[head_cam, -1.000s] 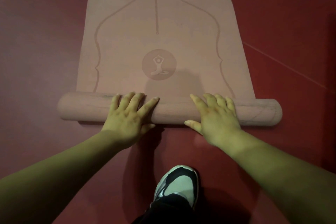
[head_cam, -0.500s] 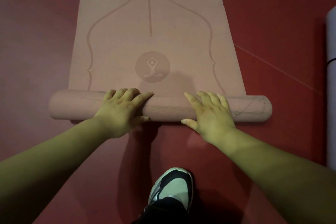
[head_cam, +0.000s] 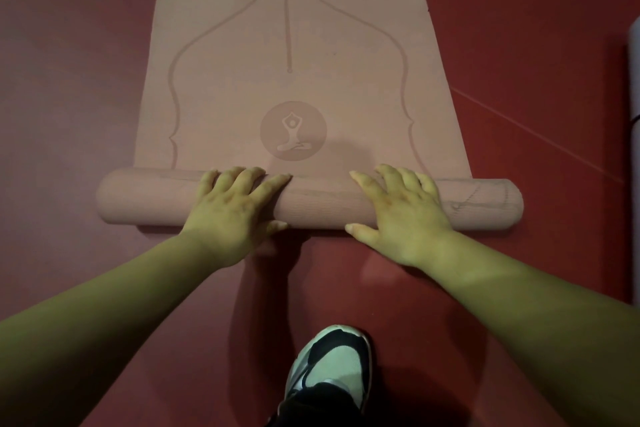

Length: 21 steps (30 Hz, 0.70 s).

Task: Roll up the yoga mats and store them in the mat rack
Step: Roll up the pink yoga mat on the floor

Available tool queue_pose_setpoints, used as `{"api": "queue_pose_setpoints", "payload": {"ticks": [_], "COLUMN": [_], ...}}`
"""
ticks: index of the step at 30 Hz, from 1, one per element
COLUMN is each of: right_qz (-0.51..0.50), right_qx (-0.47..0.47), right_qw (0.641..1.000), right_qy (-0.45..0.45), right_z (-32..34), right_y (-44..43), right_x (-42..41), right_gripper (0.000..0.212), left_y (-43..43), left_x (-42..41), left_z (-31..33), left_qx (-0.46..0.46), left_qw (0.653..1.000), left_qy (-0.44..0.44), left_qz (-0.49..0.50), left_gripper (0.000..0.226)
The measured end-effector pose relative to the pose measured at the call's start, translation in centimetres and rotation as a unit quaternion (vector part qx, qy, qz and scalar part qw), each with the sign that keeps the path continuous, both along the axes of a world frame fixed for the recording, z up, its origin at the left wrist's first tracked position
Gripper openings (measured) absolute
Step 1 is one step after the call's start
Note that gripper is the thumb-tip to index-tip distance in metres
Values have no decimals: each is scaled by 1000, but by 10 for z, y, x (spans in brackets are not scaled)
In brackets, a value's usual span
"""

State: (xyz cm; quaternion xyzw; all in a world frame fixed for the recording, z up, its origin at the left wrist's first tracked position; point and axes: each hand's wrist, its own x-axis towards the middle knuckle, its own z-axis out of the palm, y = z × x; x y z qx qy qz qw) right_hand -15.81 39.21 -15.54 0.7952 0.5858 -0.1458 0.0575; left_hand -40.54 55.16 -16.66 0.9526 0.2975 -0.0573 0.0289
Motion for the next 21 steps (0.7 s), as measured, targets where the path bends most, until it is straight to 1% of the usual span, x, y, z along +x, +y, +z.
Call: {"api": "queue_pose_setpoints", "payload": {"ticks": [3, 6, 13, 21], "right_qz": [8, 4, 14, 31], "right_qx": [17, 15, -5, -41], "right_qw": [999, 999, 1000, 999], "right_qy": [-26, -32, -4, 6], "right_z": [-5, -6, 2, 11], "right_y": [-5, 0, 13, 12], "right_x": [-2, 0, 11, 9], "right_gripper": [89, 91, 90, 86], "left_y": [2, 7, 19, 11], "left_x": [0, 2, 12, 9], "left_z": [0, 0, 0, 6], "left_qx": [-4, -8, -27, -33], "left_qw": [1000, 1000, 998, 999], "left_qy": [-5, -7, 51, 33], "left_qz": [-1, -8, 6, -2], "left_gripper": [78, 79, 97, 94]}}
